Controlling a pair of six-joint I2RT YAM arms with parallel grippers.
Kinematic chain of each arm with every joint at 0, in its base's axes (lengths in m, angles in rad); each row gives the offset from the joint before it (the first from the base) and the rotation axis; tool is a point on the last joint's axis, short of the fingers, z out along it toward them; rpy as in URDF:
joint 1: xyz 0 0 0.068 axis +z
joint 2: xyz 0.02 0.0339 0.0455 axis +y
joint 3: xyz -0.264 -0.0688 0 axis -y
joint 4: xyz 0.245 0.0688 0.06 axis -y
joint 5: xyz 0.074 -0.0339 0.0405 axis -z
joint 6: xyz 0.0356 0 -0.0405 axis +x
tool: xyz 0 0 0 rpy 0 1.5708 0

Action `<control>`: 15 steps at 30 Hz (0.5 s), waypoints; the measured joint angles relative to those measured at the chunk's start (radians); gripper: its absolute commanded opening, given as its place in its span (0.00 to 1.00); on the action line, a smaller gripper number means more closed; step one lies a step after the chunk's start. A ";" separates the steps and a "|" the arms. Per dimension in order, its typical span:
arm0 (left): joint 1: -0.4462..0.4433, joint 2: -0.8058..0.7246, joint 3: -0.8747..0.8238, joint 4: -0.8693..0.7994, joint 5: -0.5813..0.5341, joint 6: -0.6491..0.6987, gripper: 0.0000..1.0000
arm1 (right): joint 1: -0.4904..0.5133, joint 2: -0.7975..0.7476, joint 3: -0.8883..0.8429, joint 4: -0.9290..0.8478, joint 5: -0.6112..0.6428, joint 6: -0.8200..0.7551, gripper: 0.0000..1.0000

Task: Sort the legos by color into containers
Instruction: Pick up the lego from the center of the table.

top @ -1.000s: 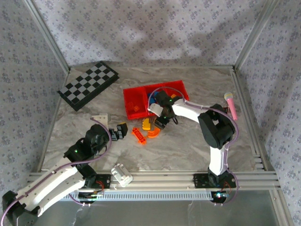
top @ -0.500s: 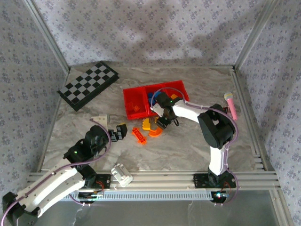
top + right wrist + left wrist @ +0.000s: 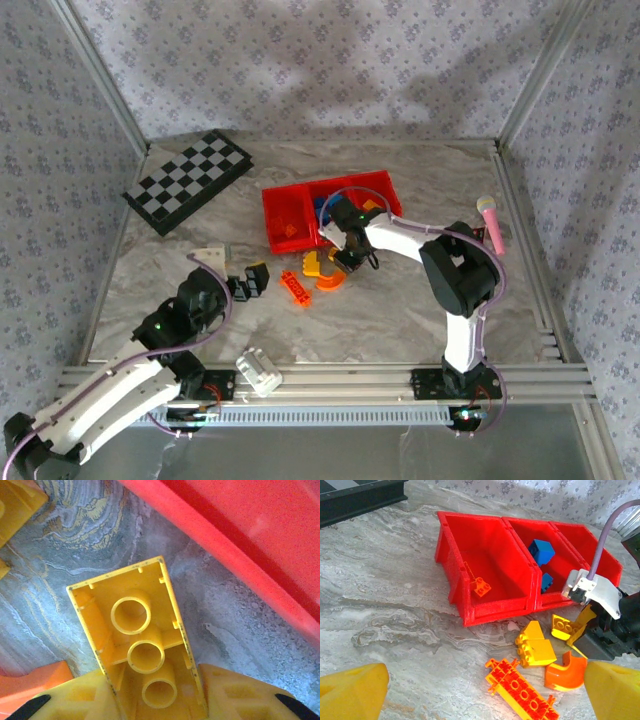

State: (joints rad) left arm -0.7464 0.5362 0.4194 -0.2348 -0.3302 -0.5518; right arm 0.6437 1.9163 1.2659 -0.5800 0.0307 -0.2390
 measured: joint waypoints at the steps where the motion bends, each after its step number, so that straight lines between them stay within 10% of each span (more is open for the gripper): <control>1: 0.000 0.000 0.000 0.000 0.000 0.000 1.00 | 0.000 -0.004 0.000 -0.005 0.006 0.000 0.35; 15: 0.000 0.000 -0.005 0.000 0.000 -0.003 1.00 | -0.025 -0.245 -0.005 -0.058 -0.039 0.016 0.34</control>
State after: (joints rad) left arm -0.7464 0.5365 0.4149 -0.2348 -0.3302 -0.5545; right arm 0.6186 1.6711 1.2613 -0.6380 -0.0078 -0.2226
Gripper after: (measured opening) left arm 0.995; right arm 0.340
